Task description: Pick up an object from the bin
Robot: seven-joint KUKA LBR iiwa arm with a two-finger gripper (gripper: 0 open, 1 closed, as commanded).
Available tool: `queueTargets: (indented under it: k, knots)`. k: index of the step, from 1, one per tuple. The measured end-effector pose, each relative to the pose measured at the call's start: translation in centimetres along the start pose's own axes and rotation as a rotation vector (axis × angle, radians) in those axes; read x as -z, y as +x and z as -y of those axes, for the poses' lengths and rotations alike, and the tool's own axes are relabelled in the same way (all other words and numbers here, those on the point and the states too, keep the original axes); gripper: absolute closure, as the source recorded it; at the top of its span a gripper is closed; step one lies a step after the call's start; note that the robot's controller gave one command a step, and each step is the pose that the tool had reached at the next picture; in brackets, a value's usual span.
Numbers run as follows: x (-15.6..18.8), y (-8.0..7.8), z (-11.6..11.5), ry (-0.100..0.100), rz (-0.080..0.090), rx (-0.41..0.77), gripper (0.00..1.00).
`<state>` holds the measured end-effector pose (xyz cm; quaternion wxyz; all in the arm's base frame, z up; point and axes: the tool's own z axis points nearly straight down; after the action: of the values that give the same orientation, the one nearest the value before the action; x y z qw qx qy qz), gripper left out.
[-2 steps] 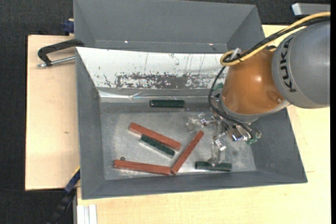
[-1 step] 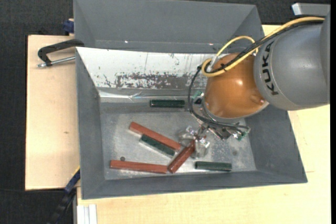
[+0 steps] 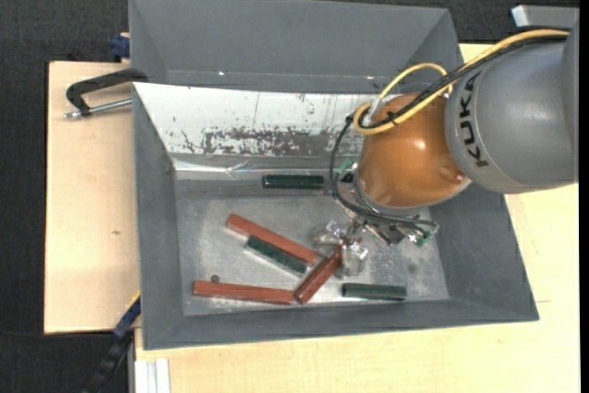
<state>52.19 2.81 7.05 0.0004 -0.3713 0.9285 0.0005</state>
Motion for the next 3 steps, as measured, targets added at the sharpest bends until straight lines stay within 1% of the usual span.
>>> queueTargets:
  k: [1, 3]
  knots:
    - [0.3, 0.0, -0.1, -0.001, 0.000, 0.000, 1.00]
    - [3.2, 0.0, -0.1, 0.000, 0.001, 0.000, 1.00]
